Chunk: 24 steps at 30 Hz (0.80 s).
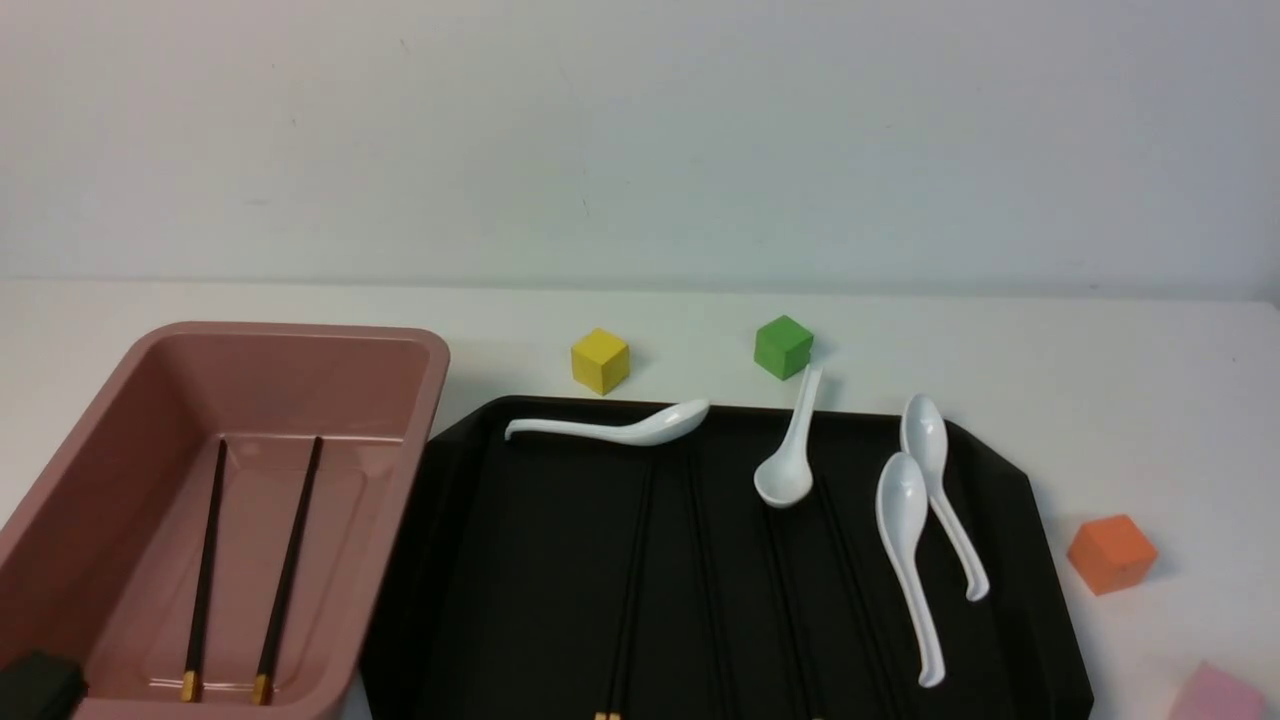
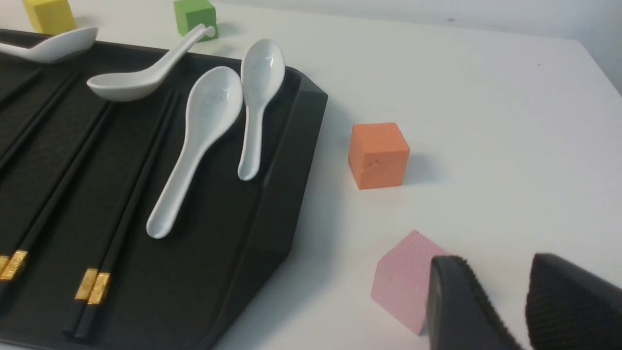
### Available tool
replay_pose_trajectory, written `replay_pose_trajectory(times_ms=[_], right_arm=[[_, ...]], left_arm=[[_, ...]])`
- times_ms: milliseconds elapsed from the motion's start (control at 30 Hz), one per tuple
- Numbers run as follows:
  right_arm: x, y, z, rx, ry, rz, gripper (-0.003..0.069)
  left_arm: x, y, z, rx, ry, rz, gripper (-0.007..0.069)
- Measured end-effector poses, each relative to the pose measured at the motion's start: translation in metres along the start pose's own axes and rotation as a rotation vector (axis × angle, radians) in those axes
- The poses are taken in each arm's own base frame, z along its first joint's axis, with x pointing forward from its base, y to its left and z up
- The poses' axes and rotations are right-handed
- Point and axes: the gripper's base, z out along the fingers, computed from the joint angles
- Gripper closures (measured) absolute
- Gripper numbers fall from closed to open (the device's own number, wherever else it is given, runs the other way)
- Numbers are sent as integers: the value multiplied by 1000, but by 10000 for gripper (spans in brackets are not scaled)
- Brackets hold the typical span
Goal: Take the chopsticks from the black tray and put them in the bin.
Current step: Use the left arm to grab a pair of chopsticks
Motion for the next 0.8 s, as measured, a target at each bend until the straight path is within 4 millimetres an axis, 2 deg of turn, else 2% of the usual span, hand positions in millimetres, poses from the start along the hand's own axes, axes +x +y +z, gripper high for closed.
replay_pose_trajectory(times_ms=[100,133,167,267,300,367,400,433,467,533,567,600,667,800], right_arm=[[0,0,0,0,0,0,419],[0,0,0,0,0,0,419],[0,0,0,0,0,0,419],[0,0,0,0,0,0,419],[0,0,0,0,0,0,419],[0,0,0,0,0,0,419],[0,0,0,0,0,0,419],[0,0,0,0,0,0,419],[0,0,0,0,0,0,419],[0,0,0,0,0,0,419],[0,0,0,0,0,0,419],[0,0,0,0,0,0,419],[0,0,0,0,0,0,419],[0,0,0,0,0,1,419]], left_arm=[[1,-37,9,-121,148,185,637],[1,-52,21,-232,255,270,637],[0,-58,31,-335,359,318,637],[-4,-59,62,-637,682,410,637],[-6,-58,71,-679,731,428,637],[-13,-43,107,-806,927,452,637],[-13,-45,107,-800,929,463,637],[-12,-32,135,-849,1032,464,637],[-5,-25,149,-877,1086,475,637],[8,-20,162,-898,1130,502,637],[21,-19,171,-908,1136,541,637],[24,-19,171,-914,1143,547,637],[55,-21,185,-932,1124,655,637],[96,-21,202,-967,1077,830,631]])
